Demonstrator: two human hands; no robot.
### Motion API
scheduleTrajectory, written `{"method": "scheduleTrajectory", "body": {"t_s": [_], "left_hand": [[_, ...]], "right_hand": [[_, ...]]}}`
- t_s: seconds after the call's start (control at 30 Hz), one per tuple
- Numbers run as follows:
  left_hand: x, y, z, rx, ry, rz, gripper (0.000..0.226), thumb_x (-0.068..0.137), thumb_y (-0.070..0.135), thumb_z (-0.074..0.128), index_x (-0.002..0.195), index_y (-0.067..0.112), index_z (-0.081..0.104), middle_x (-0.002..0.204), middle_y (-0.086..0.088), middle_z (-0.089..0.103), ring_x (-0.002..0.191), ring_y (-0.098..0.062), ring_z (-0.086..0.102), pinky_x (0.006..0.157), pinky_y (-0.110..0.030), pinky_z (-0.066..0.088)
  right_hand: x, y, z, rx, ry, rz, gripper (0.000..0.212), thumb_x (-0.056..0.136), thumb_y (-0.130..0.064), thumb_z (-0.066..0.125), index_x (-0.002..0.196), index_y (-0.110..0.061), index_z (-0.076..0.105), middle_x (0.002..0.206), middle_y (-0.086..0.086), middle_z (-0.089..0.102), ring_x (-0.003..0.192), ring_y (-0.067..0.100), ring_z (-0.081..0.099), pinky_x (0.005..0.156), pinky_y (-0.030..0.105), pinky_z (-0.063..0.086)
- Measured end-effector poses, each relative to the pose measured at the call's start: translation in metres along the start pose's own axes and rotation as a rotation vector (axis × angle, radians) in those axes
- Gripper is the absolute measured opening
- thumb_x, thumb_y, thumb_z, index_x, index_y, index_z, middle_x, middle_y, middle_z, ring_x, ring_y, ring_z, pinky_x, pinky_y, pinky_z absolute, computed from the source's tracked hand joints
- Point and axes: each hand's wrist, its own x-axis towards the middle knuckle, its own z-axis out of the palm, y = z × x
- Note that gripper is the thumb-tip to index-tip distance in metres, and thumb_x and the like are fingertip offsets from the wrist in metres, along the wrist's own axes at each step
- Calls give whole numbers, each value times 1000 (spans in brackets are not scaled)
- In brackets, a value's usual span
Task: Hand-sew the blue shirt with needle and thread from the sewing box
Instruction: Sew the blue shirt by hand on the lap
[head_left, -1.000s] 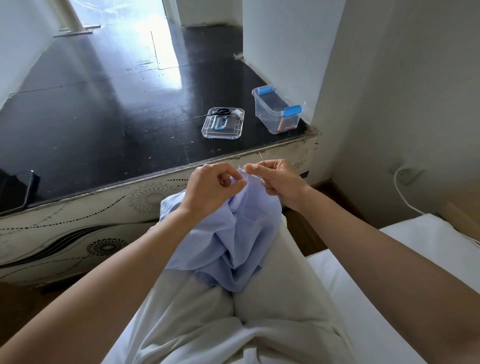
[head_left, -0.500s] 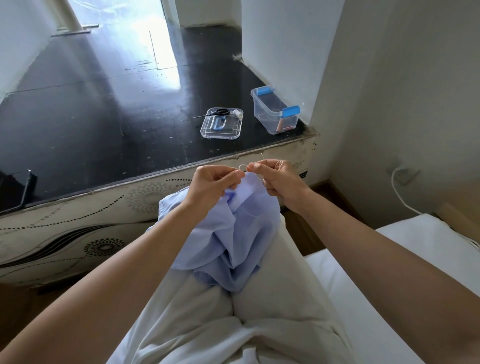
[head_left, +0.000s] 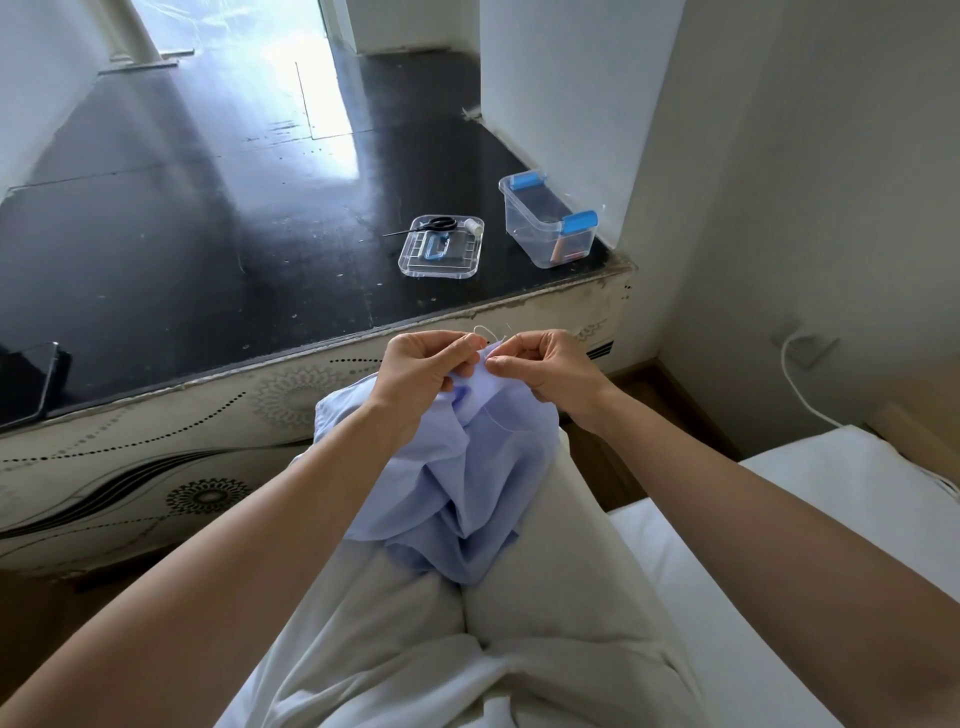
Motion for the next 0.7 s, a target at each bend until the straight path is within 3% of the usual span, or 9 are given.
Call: {"method": "scheduleTrajectory", "body": {"t_s": [0.23,0.4,0.5,0.6,0.7], "left_hand": [[0,1,2,-69,3,-83,14,91,22,67,92,10,75,66,0,67,65,-12,59,62,-23,48],[-1,3,5,-150,-2,-140,17,92,17,66,80,6,71,68,-6,64,63,-15,56,63,-24,47],[-2,5,5,-191,-31,-159,20,94,18,63,80,5,68,74,-8,65,65,-15,58,59,-22,49],[-1,7,5,-237,-18,-170,16,96,16,59,83,7,65,72,-2,70,64,-12,63,56,-19,51],[2,9,4,-322,9,-185,13,96,14,58,86,10,64,72,-1,71,66,-14,66,60,-20,54]], "right_hand": [[-5,1,-2,-36,-159,36,7,89,-19,69,83,-16,69,73,3,61,53,2,52,50,17,41],[-12,1,-6,-43,-330,90,20,91,-14,67,100,3,70,84,15,59,52,3,48,48,16,34],[-14,2,-8,-40,-387,146,23,91,-11,66,106,7,68,77,7,60,50,5,44,47,16,31],[-13,4,-10,-98,-447,235,14,89,-14,69,96,-2,71,65,-2,55,52,9,38,48,19,28],[-13,7,-12,-140,-332,265,12,89,-15,67,77,-15,66,55,-9,51,48,6,39,46,17,31]]}}
